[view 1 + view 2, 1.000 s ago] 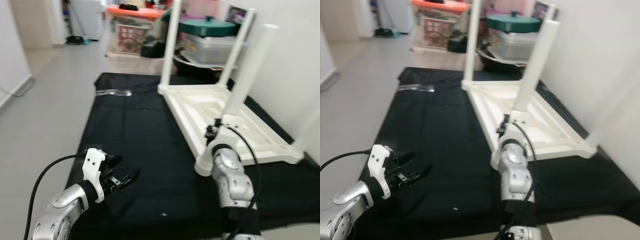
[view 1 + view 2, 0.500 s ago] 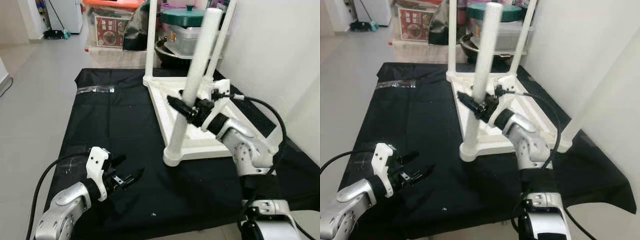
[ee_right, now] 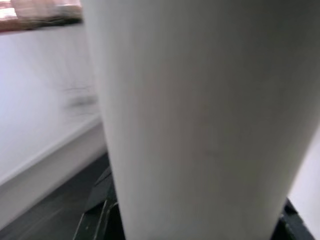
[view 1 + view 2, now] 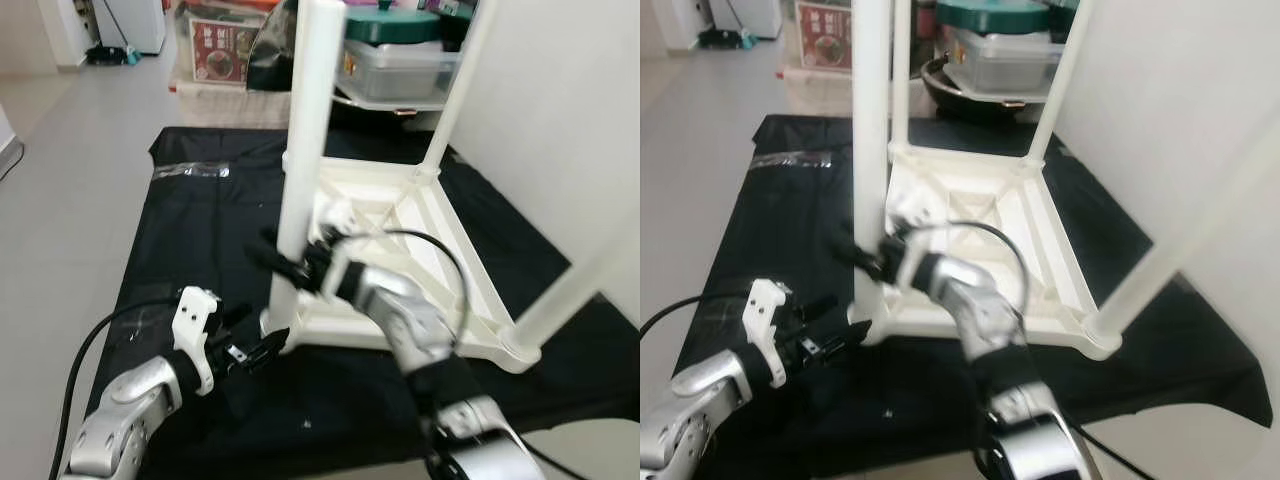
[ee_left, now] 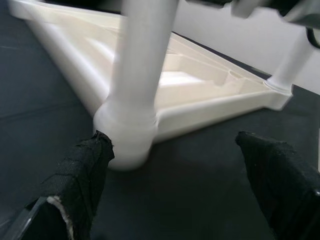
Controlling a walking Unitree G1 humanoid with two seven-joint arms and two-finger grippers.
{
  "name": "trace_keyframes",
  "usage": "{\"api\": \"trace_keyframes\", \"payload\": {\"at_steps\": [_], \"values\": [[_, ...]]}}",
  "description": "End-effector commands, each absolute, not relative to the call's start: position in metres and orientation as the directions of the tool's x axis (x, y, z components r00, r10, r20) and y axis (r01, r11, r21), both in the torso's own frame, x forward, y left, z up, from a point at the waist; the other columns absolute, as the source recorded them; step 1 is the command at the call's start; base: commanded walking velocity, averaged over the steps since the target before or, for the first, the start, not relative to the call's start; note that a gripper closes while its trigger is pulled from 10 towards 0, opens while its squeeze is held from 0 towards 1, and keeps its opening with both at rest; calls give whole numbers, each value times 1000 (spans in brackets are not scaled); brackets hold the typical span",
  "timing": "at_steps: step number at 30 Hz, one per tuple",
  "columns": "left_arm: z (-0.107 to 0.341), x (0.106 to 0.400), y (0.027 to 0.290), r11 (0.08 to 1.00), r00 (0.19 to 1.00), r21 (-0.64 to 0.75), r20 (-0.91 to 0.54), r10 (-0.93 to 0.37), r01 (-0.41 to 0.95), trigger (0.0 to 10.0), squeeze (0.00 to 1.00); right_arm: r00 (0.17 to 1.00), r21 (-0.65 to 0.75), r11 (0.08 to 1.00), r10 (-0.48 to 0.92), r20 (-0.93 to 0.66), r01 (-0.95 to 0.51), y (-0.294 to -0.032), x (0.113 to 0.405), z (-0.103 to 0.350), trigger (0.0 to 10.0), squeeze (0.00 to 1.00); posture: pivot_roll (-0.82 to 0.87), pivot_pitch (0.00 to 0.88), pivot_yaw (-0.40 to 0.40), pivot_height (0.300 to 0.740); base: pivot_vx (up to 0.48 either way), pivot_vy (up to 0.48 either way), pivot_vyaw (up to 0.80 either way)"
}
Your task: Building children table
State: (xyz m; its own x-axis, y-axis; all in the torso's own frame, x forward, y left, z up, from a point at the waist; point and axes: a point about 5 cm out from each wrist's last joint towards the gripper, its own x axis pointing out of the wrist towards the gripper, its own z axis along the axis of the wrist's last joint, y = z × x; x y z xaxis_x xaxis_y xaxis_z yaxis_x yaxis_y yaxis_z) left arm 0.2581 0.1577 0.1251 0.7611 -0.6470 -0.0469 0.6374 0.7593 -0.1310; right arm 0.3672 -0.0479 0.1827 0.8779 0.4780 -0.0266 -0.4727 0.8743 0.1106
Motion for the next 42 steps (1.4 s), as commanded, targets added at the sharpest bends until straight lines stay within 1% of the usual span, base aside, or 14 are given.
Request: {"api": "trace_keyframes", "payload": {"at_steps": [1,2,8,9,10,17,18,25,32,33,34,37,40,42], "values": [[122,255,159,758,758,-143,-60,-649,637,10000,0,957,88,992,108,-269,-88,-110,370,134,0,0,87,0,-127,740,0,0,0],[122,255,159,757,757,-143,-60,-650,638,10000,0,950,43,989,-123,-286,141,-137,367,128,0,0,89,0,-130,740,0,0,0],[122,256,158,752,754,-148,-56,-655,642,10000,0,944,101,966,-207,-256,239,-152,342,133,2039,0,77,0,-121,740,0,0,0],[122,256,157,749,750,-149,-58,-658,646,10000,0,982,177,980,-60,-181,93,-136,339,147,10000,0,67,0,-112,740,0,0,0],[122,256,157,747,748,-150,-59,-661,648,10000,0,992,217,975,76,-102,-52,-122,338,161,10000,1000,66,0,-110,740,0,0,0],[123,257,158,746,747,-148,-56,-662,650,10000,0,879,293,830,459,126,-475,-105,345,209,10000,1000,77,0,-116,740,0,0,0],[123,257,158,746,748,-148,-55,-662,649,10000,0,836,270,791,525,159,-549,-105,346,220,10000,0,79,0,-116,740,0,0,0],[125,257,157,743,745,-144,-51,-665,653,10000,0,521,62,519,833,184,-852,-105,346,231,10000,0,112,0,-133,740,0,0,0],[127,257,158,745,747,-138,-47,-663,652,10000,0,459,83,451,877,143,-888,-92,350,216,10000,0,132,0,-143,740,0,0,0],[128,258,159,746,749,-136,-46,-662,651,10000,0,449,115,436,880,154,-893,-86,351,212,6275,0,135,0,-145,740,0,0,0],[128,257,159,748,750,-134,-45,-660,651,10000,0,438,135,419,883,170,-898,-80,349,208,0,0,135,0,-145,740,0,0,0],[128,257,159,747,749,-134,-46,-661,651,10000,0,449,138,430,879,162,-892,-76,346,203,0,0,127,0,-139,740,0,0,0],[126,255,159,743,744,-138,-50,-666,655,10000,0,959,-32,971,227,-167,-236,-127,379,164,0,0,111,0,-133,740,0,0,0],[126,256,158,742,744,-139,-49,-666,656,10000,0,975,-82,996,-55,-213,38,-155,380,154,0,0,107,0,-131,740,0,0,0]]}}
